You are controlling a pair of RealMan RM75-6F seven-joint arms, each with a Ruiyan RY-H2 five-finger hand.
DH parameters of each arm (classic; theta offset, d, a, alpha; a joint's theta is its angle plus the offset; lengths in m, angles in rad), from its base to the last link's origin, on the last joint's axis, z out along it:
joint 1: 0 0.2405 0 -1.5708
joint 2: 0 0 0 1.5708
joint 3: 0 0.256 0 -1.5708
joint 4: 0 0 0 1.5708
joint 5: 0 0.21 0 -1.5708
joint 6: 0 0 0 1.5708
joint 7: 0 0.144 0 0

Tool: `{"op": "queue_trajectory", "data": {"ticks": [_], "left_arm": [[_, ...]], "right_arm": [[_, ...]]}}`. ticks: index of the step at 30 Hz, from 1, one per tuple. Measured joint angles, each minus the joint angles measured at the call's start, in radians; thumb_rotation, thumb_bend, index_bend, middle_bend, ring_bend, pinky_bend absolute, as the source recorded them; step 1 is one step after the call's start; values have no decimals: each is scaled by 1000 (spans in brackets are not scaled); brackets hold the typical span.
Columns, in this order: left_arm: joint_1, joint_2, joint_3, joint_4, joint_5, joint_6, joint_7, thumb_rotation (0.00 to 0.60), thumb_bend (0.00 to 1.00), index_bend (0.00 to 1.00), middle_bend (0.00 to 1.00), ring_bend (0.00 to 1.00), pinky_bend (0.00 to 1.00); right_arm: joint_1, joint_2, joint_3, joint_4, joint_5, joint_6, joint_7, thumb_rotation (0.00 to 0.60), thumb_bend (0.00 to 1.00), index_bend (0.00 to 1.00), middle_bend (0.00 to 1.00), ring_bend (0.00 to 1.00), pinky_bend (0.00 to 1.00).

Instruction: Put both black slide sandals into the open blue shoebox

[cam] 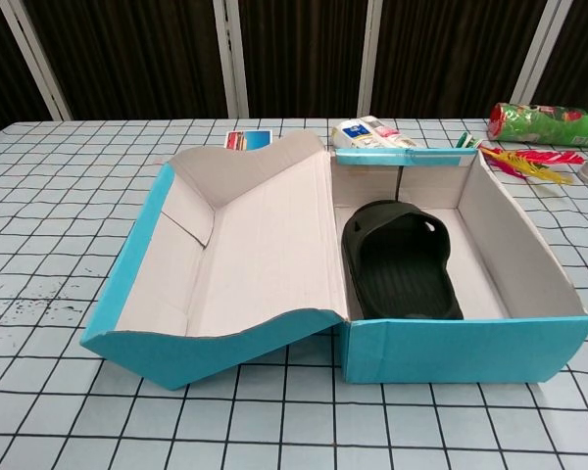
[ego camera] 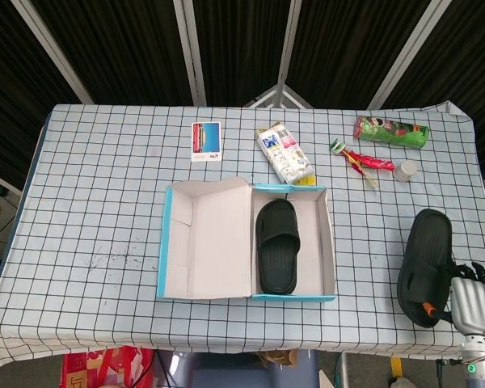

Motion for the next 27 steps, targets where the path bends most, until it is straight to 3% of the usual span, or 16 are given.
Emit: {"op": "queue_trajectory", "data": {"ticks": [7,11,16,20,27], "left_arm": [[1,5,-1,4,11,4,-35,600,373,68,0,0,131],[1,8,1,13,35,14,-84,600,373,68,0,0,131],[8,6,-3,34,65,65,-124,600,373,72,0,0,131],[15,-5,-10,66,80,98,-149,600,373,74,0,0,123],[14,-16,-16,92,83,108,-156,600,373,74,0,0,102]], "right_arm": [[54,139,59,-106,15,-109,171,600,561,512,416,372,112],[120,215,109,-157,31,-250,357,600,561,512,416,373,116],[245,257,168,-176,93,-463,464,600,562,512,415,384,163],[384,257,211,-176,226,-595,488,600,565,513,415,384,163],[539,243,251,-196,505,-715,497,600,575,519,416,384,163]]}}
